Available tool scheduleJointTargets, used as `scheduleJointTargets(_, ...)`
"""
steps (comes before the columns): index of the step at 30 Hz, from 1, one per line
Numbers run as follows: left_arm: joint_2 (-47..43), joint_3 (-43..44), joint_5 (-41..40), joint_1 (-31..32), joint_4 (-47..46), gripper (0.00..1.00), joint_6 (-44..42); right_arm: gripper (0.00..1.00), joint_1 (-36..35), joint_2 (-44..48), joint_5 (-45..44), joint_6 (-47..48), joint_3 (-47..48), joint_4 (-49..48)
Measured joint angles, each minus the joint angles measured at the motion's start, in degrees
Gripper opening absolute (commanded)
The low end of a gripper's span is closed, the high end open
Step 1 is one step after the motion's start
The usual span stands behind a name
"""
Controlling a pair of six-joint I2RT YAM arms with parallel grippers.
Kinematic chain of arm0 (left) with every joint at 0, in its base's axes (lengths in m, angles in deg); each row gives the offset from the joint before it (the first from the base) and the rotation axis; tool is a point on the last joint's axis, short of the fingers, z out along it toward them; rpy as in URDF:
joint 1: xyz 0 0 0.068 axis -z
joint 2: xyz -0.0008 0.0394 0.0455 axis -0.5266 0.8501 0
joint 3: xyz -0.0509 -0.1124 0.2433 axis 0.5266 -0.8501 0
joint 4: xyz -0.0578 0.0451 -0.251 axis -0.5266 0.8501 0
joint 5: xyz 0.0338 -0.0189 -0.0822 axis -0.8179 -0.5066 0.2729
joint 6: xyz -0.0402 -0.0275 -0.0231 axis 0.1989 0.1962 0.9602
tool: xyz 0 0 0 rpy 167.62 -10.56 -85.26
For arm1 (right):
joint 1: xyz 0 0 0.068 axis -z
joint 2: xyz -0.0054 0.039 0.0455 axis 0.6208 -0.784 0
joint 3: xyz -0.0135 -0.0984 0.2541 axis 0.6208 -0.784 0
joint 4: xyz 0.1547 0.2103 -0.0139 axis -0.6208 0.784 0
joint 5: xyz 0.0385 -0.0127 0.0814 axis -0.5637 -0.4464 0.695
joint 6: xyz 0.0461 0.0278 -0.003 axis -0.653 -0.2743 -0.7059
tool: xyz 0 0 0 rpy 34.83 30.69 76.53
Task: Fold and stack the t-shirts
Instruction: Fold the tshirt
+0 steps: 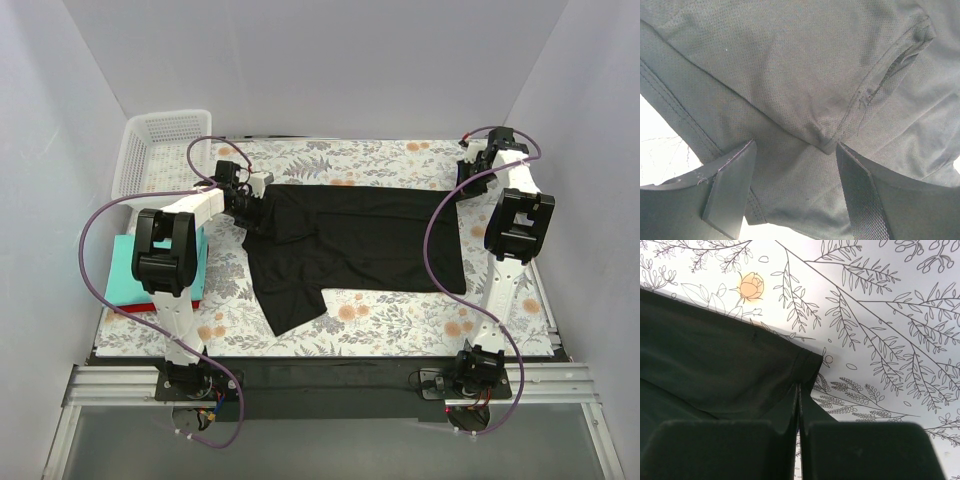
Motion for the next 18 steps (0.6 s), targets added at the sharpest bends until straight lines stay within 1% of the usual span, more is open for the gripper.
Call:
scheduleJointTargets(11,0.28,0.26,-0.02,0.00,-0.02,0.64,0.02,0.01,0.00,0.00,0.04,0.28,3.63,-1.99)
scheduleJointTargets(18,0.61,0.76,-0.31,0.00,0.04,0.64,0.44,0.01,-0.22,-0.02,-0.46,0.39,4.37,-3.65)
